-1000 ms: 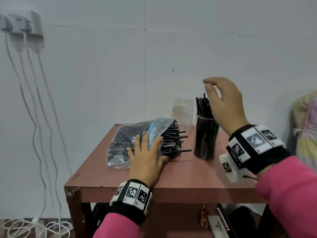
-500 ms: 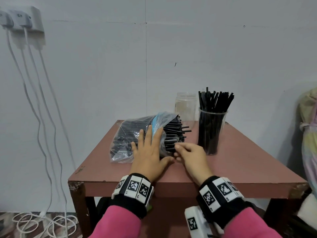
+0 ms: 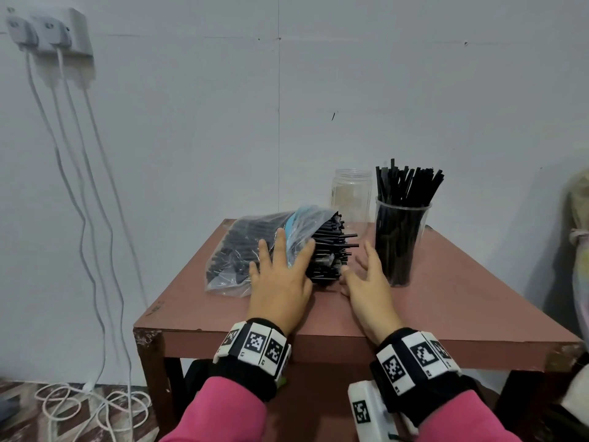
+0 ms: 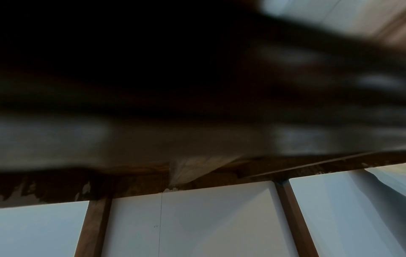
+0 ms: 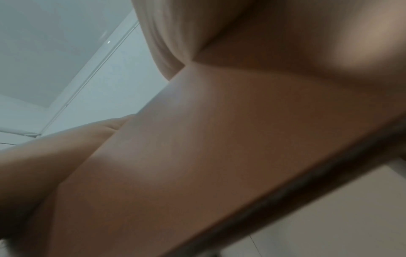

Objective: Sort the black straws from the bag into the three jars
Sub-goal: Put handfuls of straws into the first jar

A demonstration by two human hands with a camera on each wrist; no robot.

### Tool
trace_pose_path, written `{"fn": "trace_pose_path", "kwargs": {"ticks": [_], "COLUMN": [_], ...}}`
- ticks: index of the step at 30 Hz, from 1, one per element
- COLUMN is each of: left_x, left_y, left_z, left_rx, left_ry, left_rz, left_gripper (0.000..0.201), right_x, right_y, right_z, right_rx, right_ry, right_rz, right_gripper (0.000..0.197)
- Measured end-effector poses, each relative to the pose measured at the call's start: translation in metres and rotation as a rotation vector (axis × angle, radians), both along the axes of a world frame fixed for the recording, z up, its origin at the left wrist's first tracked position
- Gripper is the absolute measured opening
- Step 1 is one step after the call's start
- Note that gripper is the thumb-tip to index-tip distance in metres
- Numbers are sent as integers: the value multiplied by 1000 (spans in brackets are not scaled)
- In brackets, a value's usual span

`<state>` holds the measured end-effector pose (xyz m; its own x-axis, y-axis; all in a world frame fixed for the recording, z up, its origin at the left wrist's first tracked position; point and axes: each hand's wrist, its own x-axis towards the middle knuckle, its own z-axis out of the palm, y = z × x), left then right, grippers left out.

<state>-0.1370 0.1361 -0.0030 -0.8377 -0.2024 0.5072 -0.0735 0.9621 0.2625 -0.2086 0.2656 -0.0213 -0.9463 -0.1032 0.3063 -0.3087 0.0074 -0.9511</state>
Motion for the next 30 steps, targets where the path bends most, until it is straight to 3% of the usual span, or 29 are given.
{"fn": "trace_pose_path", "kwargs": {"ticks": [3, 6, 8, 13, 17, 26, 30], "left_x": [0, -4, -6, -9, -10, -10, -11], "left_y": [0, -3, -5, -7, -7, -7, -8], "left_z": [2, -4, -7, -11, -11, -13, -15], "left_rx": [25, 19, 26, 11, 4, 33, 24], "left_ry": [-29, 50, 97, 155, 154, 186, 203], "left_rz": [12, -36, -61, -79, -96, -63, -74], "left_gripper": [64, 67, 70, 73, 72, 64, 72], "right_x": [1, 3, 4, 5, 9, 18, 16], "right_y": [-3, -8, -14, -23, -28, -19, -21], "right_z": [4, 12, 12, 15, 18, 18, 18], "right_rx": [12, 174, 201, 24, 109, -76, -45], "right_ry": [101, 202, 239, 325, 479, 387, 357], "right_rz": [99, 130, 87, -158, -117, -268, -177], "right_gripper": [64, 51, 49, 49, 23, 27, 28]}}
